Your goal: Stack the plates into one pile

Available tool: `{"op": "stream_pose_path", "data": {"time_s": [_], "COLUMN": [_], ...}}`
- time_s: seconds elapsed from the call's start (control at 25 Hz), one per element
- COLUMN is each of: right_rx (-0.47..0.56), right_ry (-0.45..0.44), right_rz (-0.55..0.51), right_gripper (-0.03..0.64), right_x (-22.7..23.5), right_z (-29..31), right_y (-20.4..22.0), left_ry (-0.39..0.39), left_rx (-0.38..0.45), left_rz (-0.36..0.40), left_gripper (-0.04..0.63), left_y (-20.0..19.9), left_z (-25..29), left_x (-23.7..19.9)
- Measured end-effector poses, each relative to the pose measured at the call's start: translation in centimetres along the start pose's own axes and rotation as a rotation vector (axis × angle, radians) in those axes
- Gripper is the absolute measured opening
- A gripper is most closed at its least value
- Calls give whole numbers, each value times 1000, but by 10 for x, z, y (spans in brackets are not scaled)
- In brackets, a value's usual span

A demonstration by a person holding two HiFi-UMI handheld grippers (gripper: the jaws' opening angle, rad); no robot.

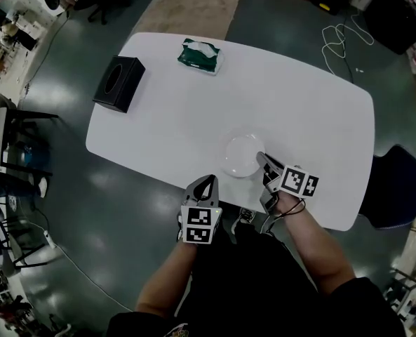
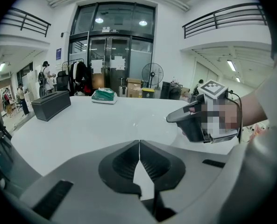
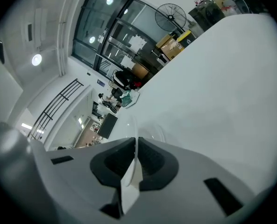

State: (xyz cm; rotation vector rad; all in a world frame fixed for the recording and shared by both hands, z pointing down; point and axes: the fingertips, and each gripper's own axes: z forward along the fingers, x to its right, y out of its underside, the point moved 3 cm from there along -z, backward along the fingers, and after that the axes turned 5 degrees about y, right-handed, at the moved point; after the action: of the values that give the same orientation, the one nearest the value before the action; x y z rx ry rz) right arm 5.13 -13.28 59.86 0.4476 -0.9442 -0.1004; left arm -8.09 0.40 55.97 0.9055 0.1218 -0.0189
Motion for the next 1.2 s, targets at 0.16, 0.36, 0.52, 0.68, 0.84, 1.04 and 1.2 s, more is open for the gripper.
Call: {"op": "stream_pose_path", "data": {"time_s": [0.16,0.36,0.52,0.68,0.84,1.04,1.2], "right_rx": [-37,-99,-127,-126,-76,50,170], "right_ry": [80,212,239,245,232,154,131], "right_rz": [-128,-439,-651,-837,-904,-885,-805], "right_gripper": [54,98,130,181,186,25,18], "right_x": [5,11,8,4,-6,-32,-60], "right_z": [7,9,13,13,3,-26,-58], "right_y": [3,3,2,0,-3,-12,-18], "left_ry": [0,1,-7,-12,-21,-14,20], "left_rx": [7,17,29,44,77,132,179], "left_rz": [-17,-29,-41,-73,-95,-60,2], "left_gripper": [23,23,23,23,25,25,23], "left_y": [0,-4,-9,-17,-23,-39,-58], "left_z": [0,1,0,-5,-14,-28,-49], "left_x": [-3,3,7,12,12,8,3]}}
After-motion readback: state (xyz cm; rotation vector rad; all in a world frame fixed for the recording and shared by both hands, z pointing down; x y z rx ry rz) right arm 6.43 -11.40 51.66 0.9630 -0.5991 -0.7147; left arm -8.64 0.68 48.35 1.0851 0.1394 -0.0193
